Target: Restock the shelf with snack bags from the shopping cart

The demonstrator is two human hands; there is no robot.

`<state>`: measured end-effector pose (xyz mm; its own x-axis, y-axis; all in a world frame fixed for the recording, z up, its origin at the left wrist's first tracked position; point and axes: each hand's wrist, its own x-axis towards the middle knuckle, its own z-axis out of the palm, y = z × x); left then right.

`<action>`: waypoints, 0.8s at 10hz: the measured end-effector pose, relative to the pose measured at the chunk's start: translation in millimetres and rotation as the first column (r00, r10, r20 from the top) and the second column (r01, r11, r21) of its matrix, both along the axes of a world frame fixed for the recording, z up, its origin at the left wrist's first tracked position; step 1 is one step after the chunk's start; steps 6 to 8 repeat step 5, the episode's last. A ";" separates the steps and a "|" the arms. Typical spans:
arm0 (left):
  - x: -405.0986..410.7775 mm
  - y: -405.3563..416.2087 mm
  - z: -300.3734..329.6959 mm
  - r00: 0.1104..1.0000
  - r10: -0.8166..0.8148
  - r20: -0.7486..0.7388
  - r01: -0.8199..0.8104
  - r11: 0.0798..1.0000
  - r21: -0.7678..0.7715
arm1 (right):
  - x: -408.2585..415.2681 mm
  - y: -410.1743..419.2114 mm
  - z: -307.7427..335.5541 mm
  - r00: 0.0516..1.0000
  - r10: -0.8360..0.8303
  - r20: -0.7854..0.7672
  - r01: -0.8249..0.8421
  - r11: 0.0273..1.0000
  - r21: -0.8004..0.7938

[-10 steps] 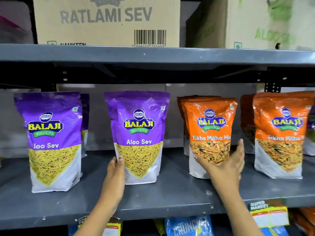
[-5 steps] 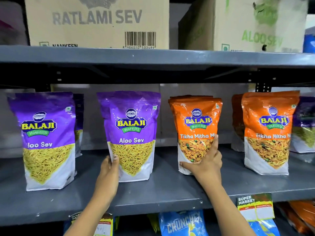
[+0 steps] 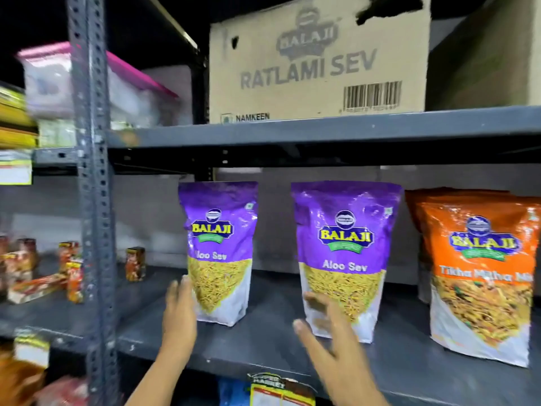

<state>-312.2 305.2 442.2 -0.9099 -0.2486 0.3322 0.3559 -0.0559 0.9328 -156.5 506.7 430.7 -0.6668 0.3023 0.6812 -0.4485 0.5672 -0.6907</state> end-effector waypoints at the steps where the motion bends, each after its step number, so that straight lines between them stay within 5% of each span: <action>1: 2.8 -4.0 -1.5 0.997 -0.075 -0.011 0.073 0.989 -0.125 | -40.5 -33.8 -10.5 0.955 0.155 0.254 -0.156 0.988 -0.017; 2: 1.5 -5.1 -5.2 0.996 -0.091 0.018 0.092 0.980 -0.175 | -51.3 -48.3 -9.7 0.933 0.048 0.358 -0.103 0.985 0.139; 3: 2.2 -5.5 -4.1 0.997 -0.076 0.005 0.075 0.967 -0.245 | -49.0 -51.5 -12.1 0.957 -0.022 0.289 -0.046 0.973 0.226; 5: 14.9 14.2 -5.6 0.971 0.066 -0.229 -0.173 0.856 -0.487 | -31.3 -37.1 -1.4 0.994 -0.029 -0.104 0.038 0.996 0.080; 8: 14.9 14.2 -5.6 0.971 0.066 -0.229 -0.173 0.856 -0.487 | -31.3 -37.1 -1.4 0.994 -0.029 -0.104 0.038 0.996 0.080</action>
